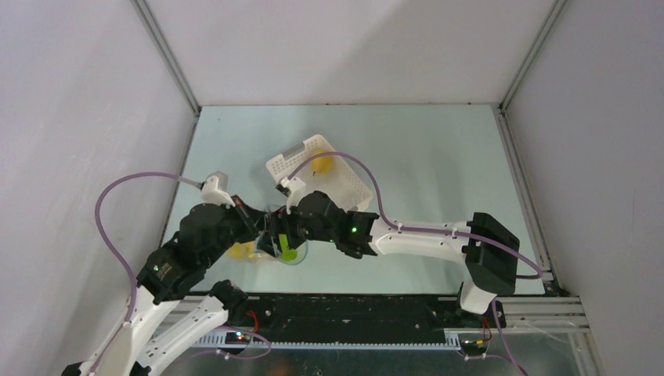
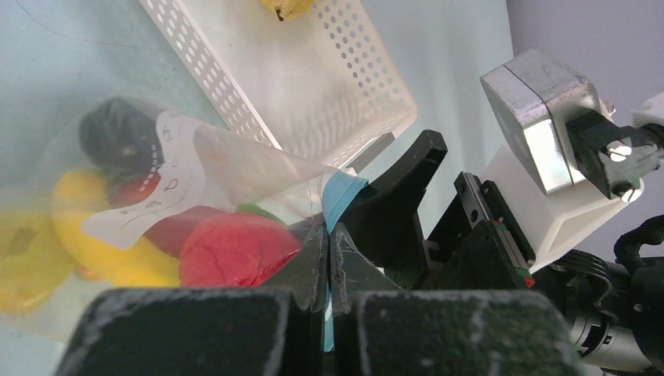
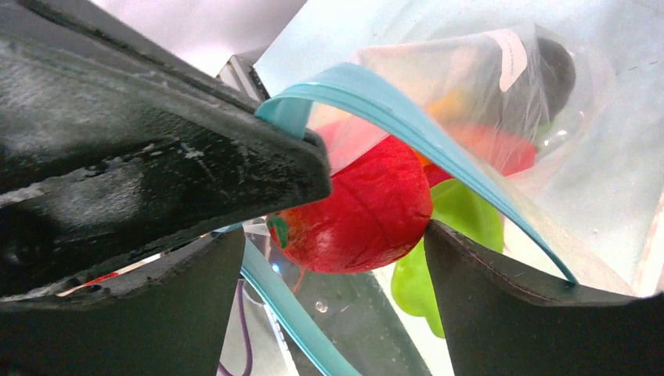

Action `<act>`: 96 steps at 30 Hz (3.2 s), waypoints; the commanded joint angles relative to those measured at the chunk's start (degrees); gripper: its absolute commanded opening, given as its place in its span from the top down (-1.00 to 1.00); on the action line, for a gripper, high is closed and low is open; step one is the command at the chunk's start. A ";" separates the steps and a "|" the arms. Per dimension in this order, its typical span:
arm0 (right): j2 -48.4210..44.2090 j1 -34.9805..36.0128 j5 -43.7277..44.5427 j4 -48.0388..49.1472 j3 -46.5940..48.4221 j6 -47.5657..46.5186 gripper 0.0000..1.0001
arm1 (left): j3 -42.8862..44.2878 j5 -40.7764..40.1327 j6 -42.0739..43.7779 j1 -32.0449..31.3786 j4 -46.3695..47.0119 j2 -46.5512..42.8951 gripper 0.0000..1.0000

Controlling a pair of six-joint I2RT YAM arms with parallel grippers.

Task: Place the food in the zip-top bag and seal the zipper
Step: Place the fake fruit in the zipper food storage bag, then pick up the fake fruit from the bin.

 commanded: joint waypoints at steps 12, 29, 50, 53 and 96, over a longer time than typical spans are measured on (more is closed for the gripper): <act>-0.85 1.25 7.18 -2.98 3.00 0.28 -0.99 | 3.13 -1.97 -0.41 -0.16 0.66 -1.62 1.00; -13.50 1.44 13.13 -10.87 2.88 -4.48 -0.99 | 5.26 -10.87 -1.93 -0.14 -4.18 -2.14 0.99; 3.81 -13.60 37.22 -17.81 10.56 16.64 -0.99 | 11.01 -21.45 -0.91 -0.21 -11.79 -5.35 0.99; 7.57 -14.30 38.16 -19.83 14.75 17.27 -0.99 | 10.70 -21.39 -0.18 -0.18 -11.42 -5.52 0.98; 38.40 -22.14 39.03 -27.47 39.66 25.29 -0.99 | 7.22 -20.91 1.18 -0.17 -10.65 -7.15 0.96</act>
